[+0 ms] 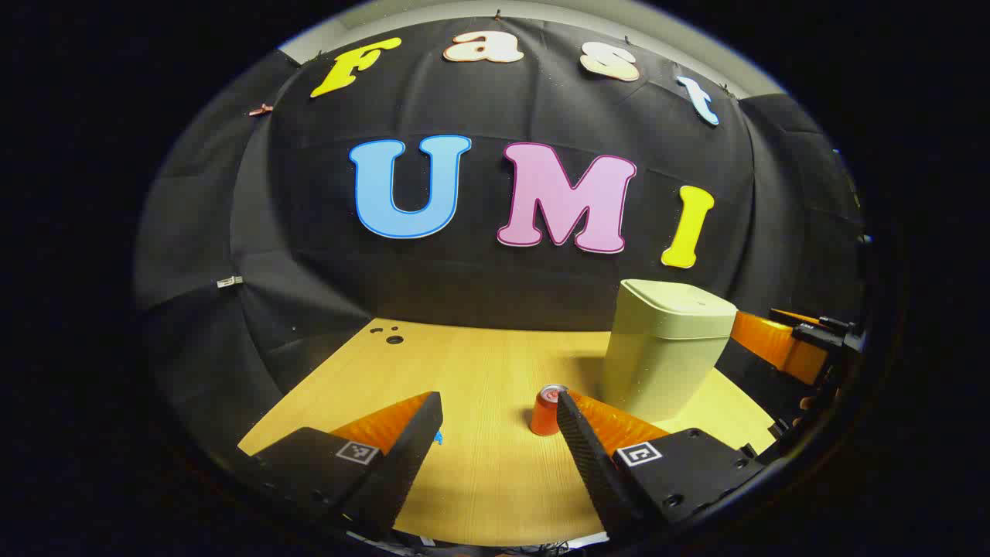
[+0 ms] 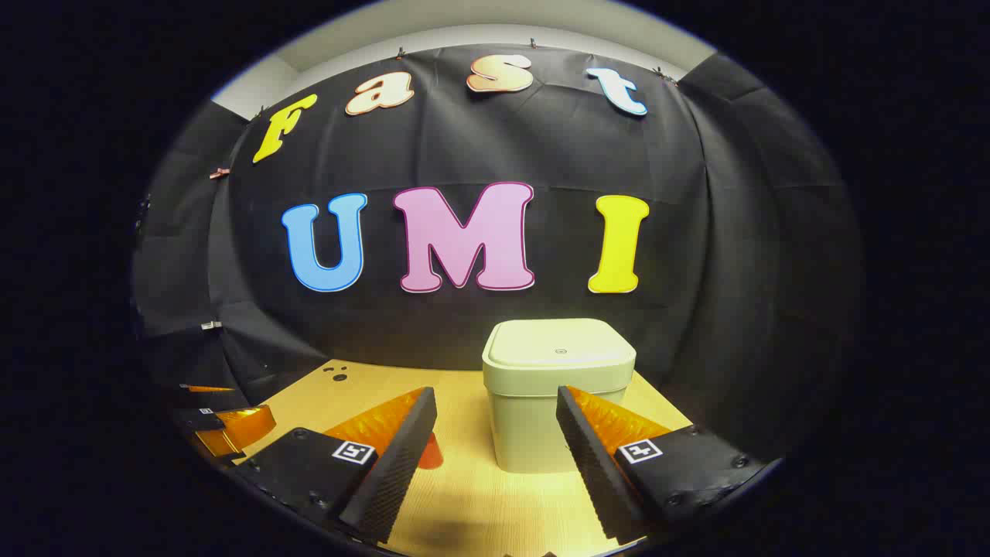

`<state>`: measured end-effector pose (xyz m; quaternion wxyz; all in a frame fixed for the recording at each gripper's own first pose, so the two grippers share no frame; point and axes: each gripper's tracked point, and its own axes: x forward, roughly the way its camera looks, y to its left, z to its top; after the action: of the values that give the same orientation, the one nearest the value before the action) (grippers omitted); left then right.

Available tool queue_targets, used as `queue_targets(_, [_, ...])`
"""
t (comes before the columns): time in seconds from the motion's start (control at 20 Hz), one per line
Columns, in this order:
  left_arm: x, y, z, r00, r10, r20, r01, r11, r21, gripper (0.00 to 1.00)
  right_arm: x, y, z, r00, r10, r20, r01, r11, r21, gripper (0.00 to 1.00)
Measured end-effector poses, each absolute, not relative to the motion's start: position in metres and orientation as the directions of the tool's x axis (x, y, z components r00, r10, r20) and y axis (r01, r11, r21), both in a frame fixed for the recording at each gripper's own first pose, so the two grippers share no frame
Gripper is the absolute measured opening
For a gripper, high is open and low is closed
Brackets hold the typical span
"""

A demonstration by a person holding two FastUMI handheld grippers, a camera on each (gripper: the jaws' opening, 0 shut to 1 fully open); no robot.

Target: Press the lid of the desktop garbage bin to open it, pick up the crumpled paper on the desktop and throw it into the bin, then pick up the pop can on the desktop and drop it into the bin, and finally close the garbage bin lid.

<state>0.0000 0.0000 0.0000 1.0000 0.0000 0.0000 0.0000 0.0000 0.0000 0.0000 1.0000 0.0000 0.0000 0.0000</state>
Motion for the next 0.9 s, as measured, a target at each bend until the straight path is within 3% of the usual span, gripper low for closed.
queue_targets(0.9, [0.003,-0.003,-0.012,1.0,0.013,-0.024,-0.013,1.0,0.012,0.96,-0.004,-0.003,-0.018,0.998,0.022,-0.056,-0.023,1.0,-0.014,0.98])
